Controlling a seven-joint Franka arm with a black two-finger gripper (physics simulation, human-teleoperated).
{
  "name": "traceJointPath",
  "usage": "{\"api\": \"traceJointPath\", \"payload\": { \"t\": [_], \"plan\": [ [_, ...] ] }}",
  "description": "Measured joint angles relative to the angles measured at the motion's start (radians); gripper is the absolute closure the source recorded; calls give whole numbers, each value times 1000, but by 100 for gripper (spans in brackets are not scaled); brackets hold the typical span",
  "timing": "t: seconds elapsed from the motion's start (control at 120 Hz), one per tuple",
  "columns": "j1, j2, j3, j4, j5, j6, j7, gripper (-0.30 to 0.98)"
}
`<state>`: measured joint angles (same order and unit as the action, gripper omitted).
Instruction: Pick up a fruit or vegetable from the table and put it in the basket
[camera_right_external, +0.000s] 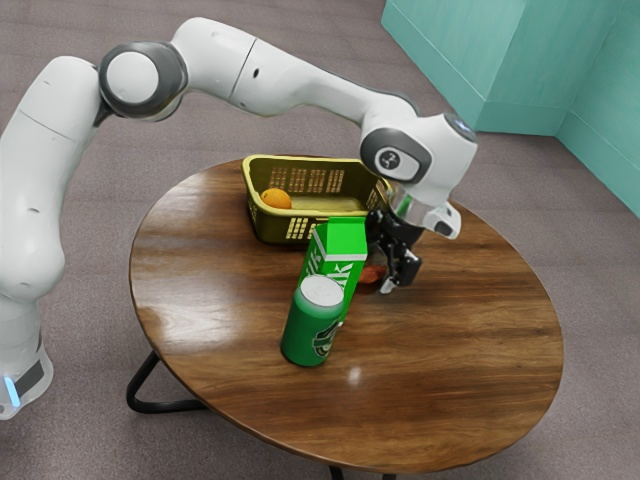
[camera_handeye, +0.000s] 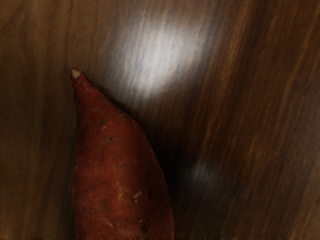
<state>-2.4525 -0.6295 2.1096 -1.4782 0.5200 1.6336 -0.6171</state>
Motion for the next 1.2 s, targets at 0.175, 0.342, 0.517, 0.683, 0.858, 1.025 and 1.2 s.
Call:
{"api": "traceJointPath", "payload": {
  "t": [0.175,0.342,0.517,0.683,0.858,1.025,1.2],
  "plan": [
    [11,0,0,-3,0,0,-7,0],
    [11,-2,1,-6,1,0,-12,0],
    [12,-2,4,-11,1,0,-16,0],
    [12,-2,8,-13,2,0,-18,6],
    [13,-2,10,-13,2,-1,-21,18],
    [16,-2,11,-13,2,-1,-22,31],
    [15,-4,12,-15,3,-2,-22,37]
  ]
}}
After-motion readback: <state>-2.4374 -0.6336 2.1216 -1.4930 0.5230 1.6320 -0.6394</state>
